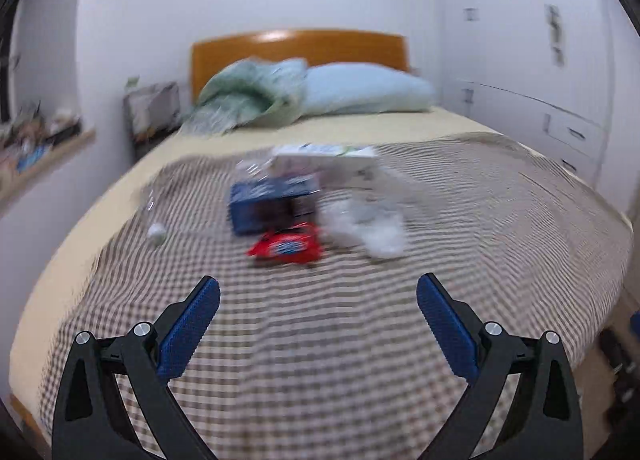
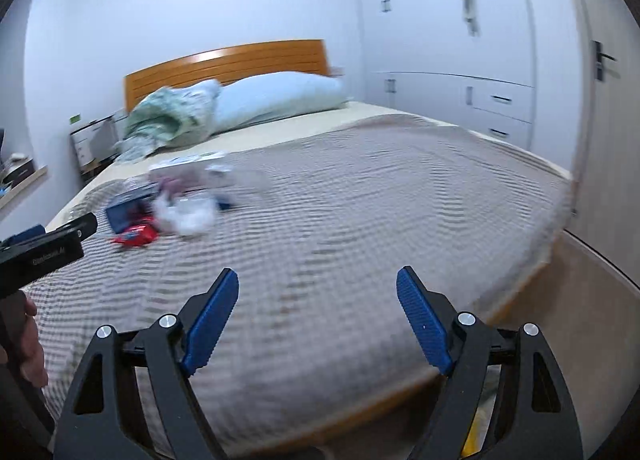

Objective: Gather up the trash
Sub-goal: 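Move both open tools from the wastebasket back to the bed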

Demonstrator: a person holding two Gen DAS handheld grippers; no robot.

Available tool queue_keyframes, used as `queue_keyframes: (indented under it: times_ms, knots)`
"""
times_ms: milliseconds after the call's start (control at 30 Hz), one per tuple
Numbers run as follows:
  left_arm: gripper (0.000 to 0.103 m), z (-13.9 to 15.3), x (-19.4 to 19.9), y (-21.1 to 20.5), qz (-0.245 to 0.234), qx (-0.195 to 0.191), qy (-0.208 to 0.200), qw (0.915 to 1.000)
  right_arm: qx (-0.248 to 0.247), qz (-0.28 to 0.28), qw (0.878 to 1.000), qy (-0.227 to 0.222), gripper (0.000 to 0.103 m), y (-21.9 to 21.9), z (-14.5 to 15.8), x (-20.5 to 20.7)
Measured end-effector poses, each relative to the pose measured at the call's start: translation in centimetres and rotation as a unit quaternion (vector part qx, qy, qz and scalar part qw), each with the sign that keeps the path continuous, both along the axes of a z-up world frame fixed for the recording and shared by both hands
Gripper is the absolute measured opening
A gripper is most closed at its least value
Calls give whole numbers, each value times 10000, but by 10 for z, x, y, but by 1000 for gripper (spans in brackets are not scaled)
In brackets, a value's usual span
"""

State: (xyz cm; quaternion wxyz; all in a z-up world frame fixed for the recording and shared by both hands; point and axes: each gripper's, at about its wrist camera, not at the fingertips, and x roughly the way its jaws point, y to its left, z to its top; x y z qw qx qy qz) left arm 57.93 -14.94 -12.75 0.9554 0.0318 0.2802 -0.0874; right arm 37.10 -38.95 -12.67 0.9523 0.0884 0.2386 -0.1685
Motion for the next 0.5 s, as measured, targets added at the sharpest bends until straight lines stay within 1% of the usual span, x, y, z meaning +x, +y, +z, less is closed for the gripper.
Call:
queue_keyframes:
  times_ms: [33, 67, 133, 167, 200, 233, 300, 367, 400, 433, 467, 500]
  knots:
    - [96, 0, 14, 17, 48, -172, 156, 9997, 12, 59, 10000, -14, 78, 10, -2, 10]
    - [96, -2, 22, 28, 112, -252, 257, 9993, -22, 109, 9999, 29, 78, 20, -6, 24]
    - [96, -10, 44, 49, 403, -480, 572, 9964, -143, 140, 9996, 192, 78, 32, -8, 50]
    - [96, -15, 54, 57, 542, -640, 740, 9937, -93, 180, 9995, 242, 78, 35, -8, 69]
    - [96, -22, 62, 61, 578, -759, 877, 9916, 24, 254, 9994, 252, 78, 32, -9, 79]
    - [96, -27, 72, 64, 547, -820, 1016, 9899, 265, 403, 9986, 228, 78, 31, -9, 96]
    - [96, -35, 91, 63, 375, -732, 1170, 9897, 442, 473, 9977, 218, 78, 37, -8, 118]
    - [96, -43, 106, 59, 185, -543, 1286, 9900, 558, 568, 9962, 359, 78, 38, -12, 146]
    - [96, -48, 115, 59, 185, -471, 1341, 9897, 676, 660, 9944, 478, 78, 39, -15, 162]
    - [96, -54, 123, 61, 219, -480, 1415, 9885, 845, 770, 9913, 658, 78, 39, -23, 181]
    - [96, -60, 132, 65, 224, -586, 1537, 9861, 924, 827, 9889, 823, 78, 40, -28, 194]
    - [96, -67, 138, 68, 193, -770, 1728, 9817, 946, 849, 9872, 961, 78, 41, -32, 204]
